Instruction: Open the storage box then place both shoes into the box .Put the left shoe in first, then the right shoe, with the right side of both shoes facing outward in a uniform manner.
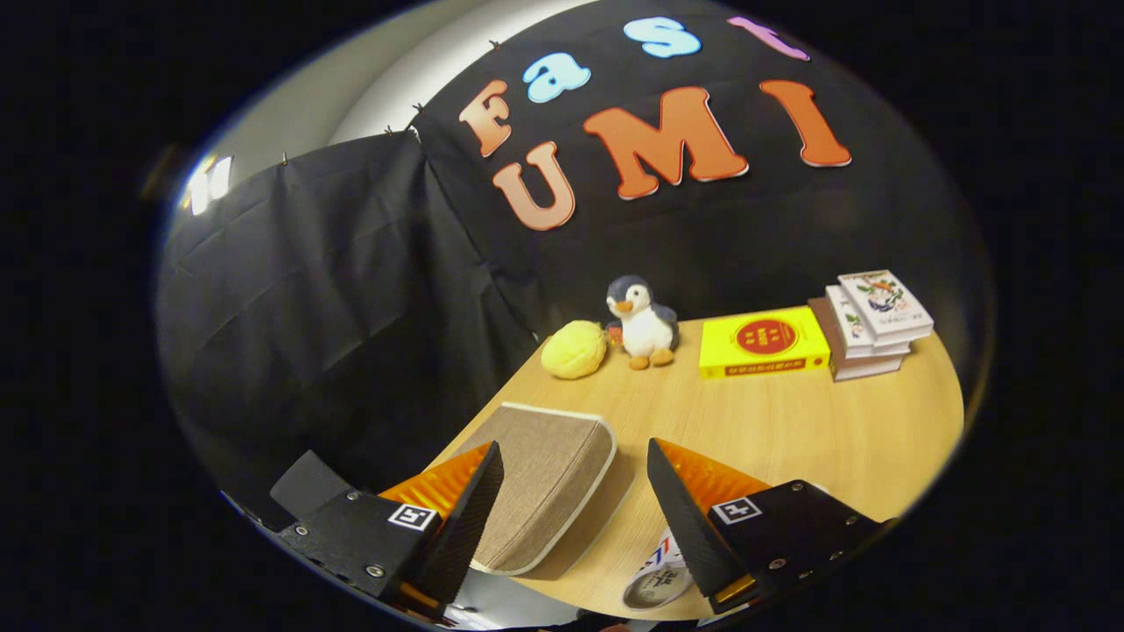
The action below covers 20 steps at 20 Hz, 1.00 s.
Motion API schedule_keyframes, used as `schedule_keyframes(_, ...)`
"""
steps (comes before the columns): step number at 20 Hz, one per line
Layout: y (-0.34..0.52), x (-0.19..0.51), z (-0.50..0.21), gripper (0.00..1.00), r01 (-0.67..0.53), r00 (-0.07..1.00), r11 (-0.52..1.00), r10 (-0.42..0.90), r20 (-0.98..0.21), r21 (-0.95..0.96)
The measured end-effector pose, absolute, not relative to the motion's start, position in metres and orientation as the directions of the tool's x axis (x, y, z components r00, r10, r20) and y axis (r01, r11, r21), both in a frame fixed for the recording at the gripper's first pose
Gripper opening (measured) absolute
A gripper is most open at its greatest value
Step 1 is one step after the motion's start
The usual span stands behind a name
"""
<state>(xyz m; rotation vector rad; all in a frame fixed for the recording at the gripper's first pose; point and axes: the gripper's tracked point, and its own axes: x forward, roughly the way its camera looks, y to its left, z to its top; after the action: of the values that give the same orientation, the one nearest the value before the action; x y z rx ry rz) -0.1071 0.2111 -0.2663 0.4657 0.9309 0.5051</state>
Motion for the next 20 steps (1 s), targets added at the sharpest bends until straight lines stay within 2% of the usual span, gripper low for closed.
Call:
schedule_keyframes(4,0.246,-0.131,-0.298,0.97,-0.142,0.382,0.711,0.682,-0.624,0.689)
schedule_keyframes(11,0.281,-0.169,-0.361,0.97,0.011,0.199,0.648,0.745,-0.637,0.761)
schedule_keyframes(20,0.308,-0.173,-0.37,0.96,0.214,0.165,0.458,0.853,-0.494,0.863)
